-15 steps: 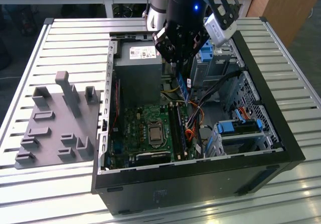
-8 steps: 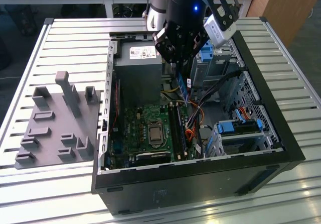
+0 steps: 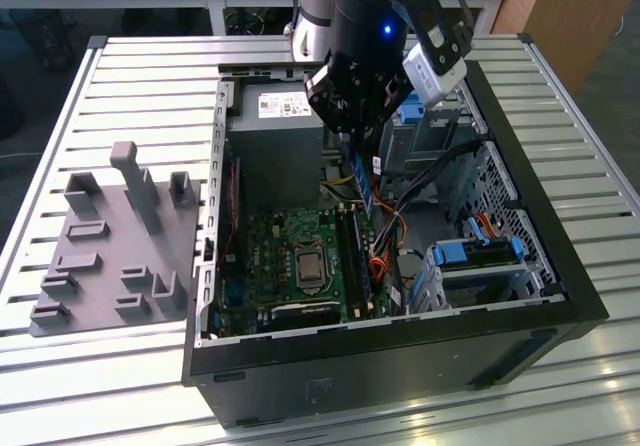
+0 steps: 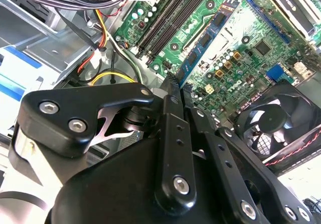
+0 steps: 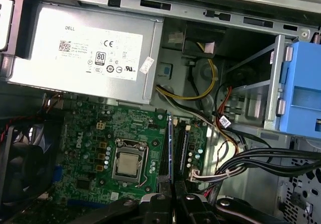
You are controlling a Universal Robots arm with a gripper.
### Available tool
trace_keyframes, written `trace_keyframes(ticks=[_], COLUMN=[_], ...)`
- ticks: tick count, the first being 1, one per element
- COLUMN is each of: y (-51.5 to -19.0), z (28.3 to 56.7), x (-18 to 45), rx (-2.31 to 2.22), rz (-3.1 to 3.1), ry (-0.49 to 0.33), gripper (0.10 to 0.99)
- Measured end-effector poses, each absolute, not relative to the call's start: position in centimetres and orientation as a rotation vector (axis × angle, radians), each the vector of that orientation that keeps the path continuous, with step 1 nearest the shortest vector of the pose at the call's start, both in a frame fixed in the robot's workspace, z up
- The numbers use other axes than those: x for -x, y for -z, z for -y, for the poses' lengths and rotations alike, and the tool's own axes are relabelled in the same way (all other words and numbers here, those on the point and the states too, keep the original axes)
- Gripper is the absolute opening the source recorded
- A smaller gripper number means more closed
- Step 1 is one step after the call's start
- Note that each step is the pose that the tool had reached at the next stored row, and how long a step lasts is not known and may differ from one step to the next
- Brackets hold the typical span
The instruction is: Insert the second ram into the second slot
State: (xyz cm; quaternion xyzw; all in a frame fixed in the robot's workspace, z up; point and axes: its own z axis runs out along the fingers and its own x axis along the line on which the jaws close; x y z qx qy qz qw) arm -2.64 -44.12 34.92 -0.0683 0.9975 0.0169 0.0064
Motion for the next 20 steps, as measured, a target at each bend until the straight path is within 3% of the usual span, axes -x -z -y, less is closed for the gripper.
trace_keyframes(ticks=[20], y=[-34.37], z=[44.21], x=[2.65], rx=[0.154], rz=[-3.124], ry=[-0.05], gripper=[0.137])
